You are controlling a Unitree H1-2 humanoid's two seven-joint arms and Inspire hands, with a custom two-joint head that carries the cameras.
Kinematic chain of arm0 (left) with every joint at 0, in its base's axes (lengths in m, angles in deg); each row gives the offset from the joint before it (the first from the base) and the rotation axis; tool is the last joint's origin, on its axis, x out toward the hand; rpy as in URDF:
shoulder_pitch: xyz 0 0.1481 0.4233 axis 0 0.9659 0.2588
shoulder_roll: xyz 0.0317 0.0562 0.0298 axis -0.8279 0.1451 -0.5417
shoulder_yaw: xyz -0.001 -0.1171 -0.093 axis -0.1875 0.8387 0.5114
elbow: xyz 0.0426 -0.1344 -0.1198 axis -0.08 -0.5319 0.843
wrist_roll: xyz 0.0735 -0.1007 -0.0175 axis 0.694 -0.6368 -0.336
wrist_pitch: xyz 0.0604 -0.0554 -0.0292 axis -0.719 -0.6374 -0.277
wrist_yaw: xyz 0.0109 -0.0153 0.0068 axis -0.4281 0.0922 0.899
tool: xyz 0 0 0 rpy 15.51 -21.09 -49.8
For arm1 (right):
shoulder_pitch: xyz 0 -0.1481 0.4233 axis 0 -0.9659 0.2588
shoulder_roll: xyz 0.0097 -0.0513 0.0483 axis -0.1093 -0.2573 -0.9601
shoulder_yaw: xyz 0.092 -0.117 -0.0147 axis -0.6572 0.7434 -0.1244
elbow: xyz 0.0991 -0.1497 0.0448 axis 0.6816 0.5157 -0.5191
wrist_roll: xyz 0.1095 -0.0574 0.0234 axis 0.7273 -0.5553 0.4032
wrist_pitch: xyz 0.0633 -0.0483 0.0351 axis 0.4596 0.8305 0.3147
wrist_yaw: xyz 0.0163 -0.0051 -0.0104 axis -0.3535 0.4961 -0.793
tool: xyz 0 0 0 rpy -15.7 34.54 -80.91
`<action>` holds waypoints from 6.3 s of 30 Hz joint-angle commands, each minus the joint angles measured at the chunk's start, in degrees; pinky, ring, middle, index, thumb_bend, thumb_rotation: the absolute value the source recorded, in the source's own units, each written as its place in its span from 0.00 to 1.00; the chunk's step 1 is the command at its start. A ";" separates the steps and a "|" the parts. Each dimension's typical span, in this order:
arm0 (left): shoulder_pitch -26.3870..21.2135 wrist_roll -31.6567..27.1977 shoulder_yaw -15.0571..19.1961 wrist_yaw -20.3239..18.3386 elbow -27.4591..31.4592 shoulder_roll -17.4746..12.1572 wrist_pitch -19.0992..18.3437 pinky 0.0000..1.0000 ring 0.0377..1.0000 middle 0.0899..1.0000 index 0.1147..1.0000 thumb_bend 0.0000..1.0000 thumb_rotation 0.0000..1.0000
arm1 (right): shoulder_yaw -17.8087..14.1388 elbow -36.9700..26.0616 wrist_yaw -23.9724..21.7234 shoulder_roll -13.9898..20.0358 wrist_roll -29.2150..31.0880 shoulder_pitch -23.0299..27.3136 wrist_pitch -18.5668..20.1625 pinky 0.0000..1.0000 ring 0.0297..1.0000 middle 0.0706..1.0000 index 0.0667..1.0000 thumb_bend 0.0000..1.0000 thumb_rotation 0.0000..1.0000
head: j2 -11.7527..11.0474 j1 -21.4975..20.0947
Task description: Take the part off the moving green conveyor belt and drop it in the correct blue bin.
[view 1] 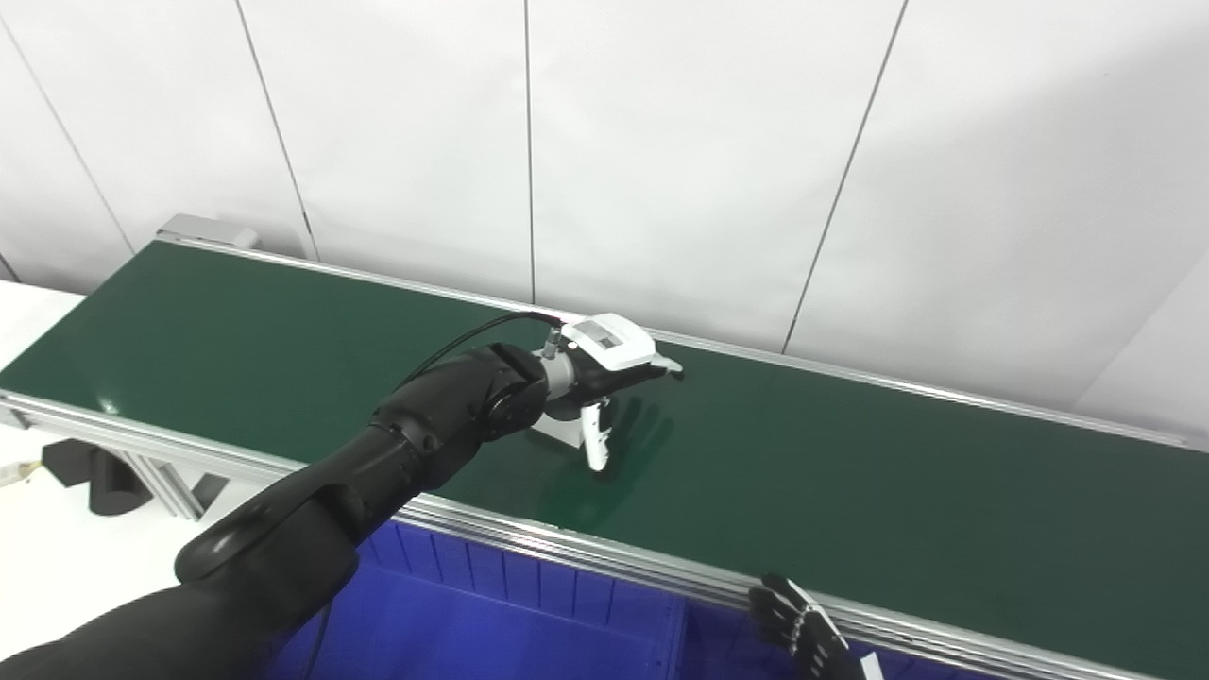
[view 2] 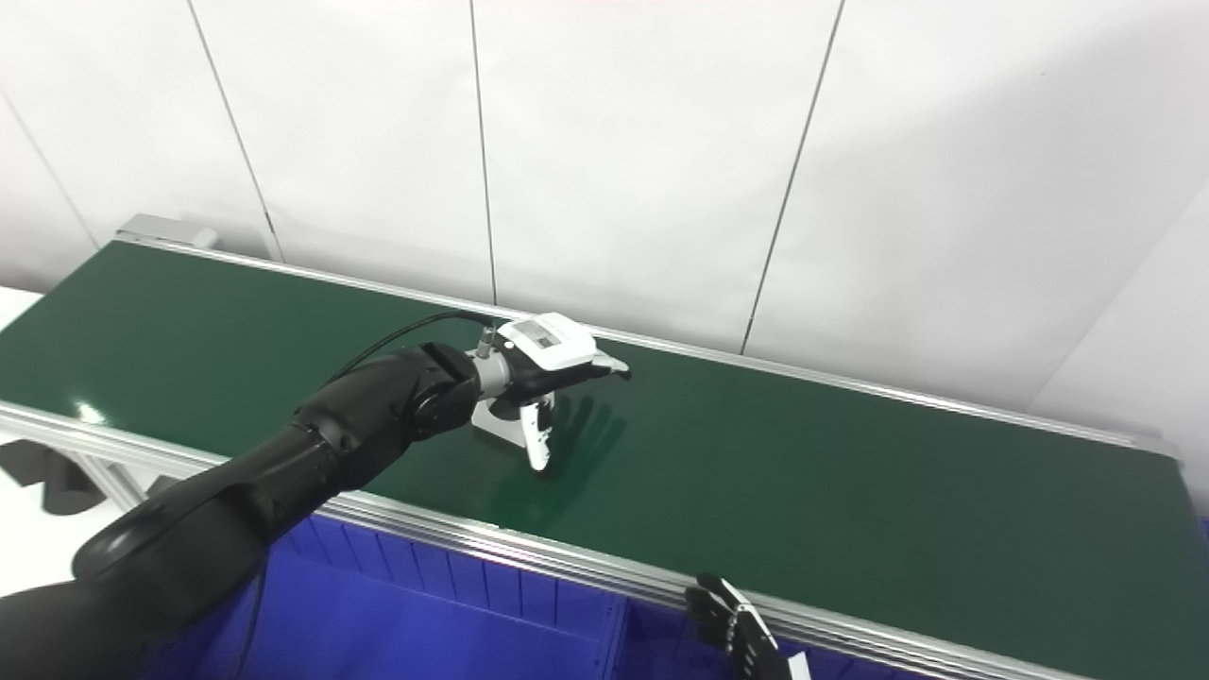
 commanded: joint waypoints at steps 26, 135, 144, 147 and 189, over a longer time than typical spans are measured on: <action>-5.05 0.04 -2.07 1.59 -2.82 -0.11 -3.79 0.50 0.58 0.65 0.68 0.90 0.01 | 1.41 -1.97 -0.23 -0.82 -0.92 -0.46 -0.04 0.74 0.81 0.90 0.81 0.99 0.26 | 0.82 0.02; 43.27 0.09 10.67 -12.79 53.38 -4.14 -18.16 0.39 0.44 0.45 0.45 0.51 0.00 | -5.74 -13.57 -8.53 -3.44 -1.51 -0.69 2.44 0.70 0.77 0.89 0.83 1.00 0.32 | 22.91 0.48; 42.40 -0.37 10.66 -22.84 57.02 -4.42 -21.16 0.50 0.65 0.72 0.68 1.00 0.13 | -5.79 -13.42 -8.68 -3.44 -1.35 -0.71 2.28 0.70 0.77 0.89 0.83 1.00 0.31 | 22.77 0.17; 42.39 -1.43 11.08 -24.93 57.72 -4.35 -21.92 0.50 0.66 0.74 0.71 1.00 0.17 | -5.75 -13.59 -8.78 -3.44 -1.29 -0.79 2.49 0.70 0.77 0.89 0.83 1.00 0.31 | 22.64 -0.12; 44.52 -42.82 24.16 -3.91 24.13 15.47 12.57 0.84 0.88 0.90 0.86 1.00 0.17 | -1.74 -0.61 -1.18 -2.89 -4.31 0.79 -0.04 0.72 0.79 0.89 0.82 1.00 0.34 | 5.85 -19.90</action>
